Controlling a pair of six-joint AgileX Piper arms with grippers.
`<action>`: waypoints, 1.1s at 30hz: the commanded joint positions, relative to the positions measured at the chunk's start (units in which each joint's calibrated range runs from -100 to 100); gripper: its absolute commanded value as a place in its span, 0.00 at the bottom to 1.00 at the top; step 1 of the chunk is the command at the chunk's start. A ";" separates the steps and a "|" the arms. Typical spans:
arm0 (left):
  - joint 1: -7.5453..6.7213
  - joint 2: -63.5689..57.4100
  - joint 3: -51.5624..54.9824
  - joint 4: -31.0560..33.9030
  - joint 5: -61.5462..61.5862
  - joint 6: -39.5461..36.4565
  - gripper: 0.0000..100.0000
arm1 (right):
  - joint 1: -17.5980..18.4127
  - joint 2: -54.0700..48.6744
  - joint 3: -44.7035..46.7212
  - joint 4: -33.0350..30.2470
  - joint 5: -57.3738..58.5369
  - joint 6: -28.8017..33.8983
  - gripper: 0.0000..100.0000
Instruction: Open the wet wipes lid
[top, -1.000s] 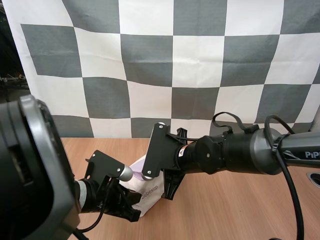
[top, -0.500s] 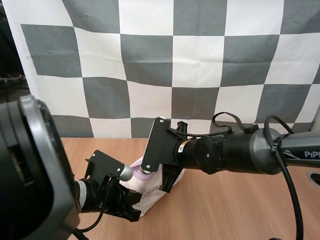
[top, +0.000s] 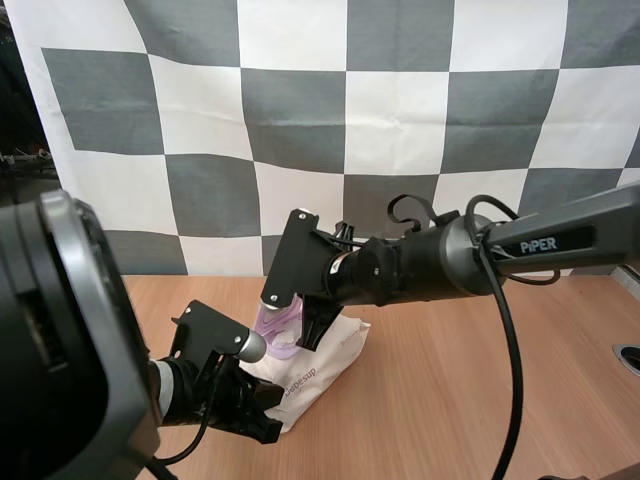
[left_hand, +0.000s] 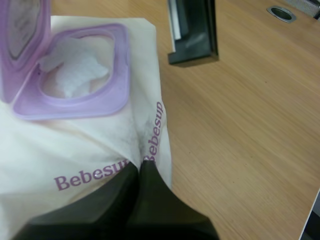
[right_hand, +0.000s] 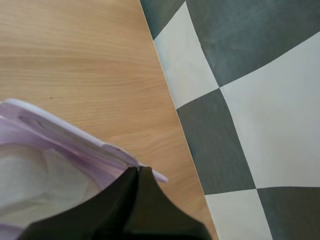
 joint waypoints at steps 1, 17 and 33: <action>-0.03 -0.02 -0.01 -0.18 -0.07 0.87 0.00 | 0.30 0.89 -0.91 0.05 0.00 -0.01 0.00; -0.03 -0.02 -0.01 0.56 -0.31 0.87 0.00 | 2.46 9.43 -2.52 0.05 -9.45 -0.14 0.00; -0.03 -0.02 -0.13 0.59 -1.23 0.87 0.00 | 2.46 13.17 -4.54 0.05 -9.69 -0.26 0.00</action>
